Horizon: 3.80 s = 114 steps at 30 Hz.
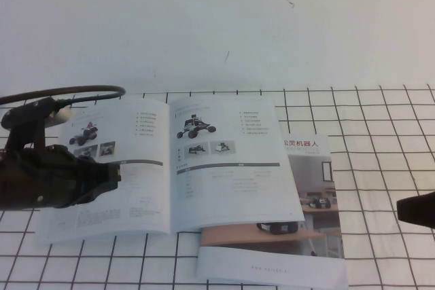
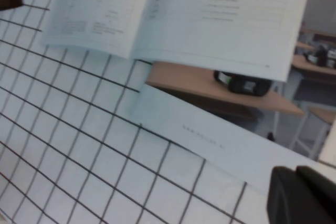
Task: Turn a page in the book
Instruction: Open the closed book
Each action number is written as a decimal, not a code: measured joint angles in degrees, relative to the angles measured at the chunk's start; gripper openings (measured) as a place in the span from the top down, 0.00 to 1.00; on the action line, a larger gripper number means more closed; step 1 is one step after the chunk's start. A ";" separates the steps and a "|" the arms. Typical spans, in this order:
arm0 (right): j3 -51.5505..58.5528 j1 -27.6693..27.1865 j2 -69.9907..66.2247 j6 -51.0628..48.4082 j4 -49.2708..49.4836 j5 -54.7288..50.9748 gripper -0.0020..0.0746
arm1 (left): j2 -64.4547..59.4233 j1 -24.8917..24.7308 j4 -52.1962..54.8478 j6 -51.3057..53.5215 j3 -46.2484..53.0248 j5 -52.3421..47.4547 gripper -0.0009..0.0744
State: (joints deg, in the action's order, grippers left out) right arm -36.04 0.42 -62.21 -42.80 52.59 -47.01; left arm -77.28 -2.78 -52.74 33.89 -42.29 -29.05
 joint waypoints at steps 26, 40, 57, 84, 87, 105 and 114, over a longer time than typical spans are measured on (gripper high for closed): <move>-23.05 9.99 -36.69 -13.31 15.21 12.19 0.46 | -24.02 0.00 -6.45 8.94 -8.01 -2.12 0.99; -28.16 9.99 -48.79 -20.11 22.63 11.87 0.46 | -27.93 0.00 -3.71 8.94 -8.27 -1.01 0.99; -28.51 12.47 -55.20 -27.18 29.02 12.16 0.46 | -28.06 0.00 -3.34 9.07 -8.61 -1.46 0.99; -28.78 15.21 -56.97 -28.44 29.89 17.44 0.46 | -28.06 0.00 -3.34 9.57 -8.61 -1.67 0.99; -28.92 15.21 -57.09 -28.44 30.45 17.05 0.46 | -28.06 0.00 -3.34 9.57 -8.61 -1.67 0.99; -29.06 15.21 -53.33 -31.49 35.16 12.34 0.46 | -28.39 0.04 -3.95 9.52 -8.61 -1.90 0.99; -29.06 15.21 -53.33 -37.18 43.80 4.83 0.46 | -28.48 0.04 -4.54 9.62 -8.65 -2.16 0.99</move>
State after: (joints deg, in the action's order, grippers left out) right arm -65.11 15.63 -115.54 -79.99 96.39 -42.18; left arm -105.76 -2.74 -57.28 43.51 -50.94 -31.21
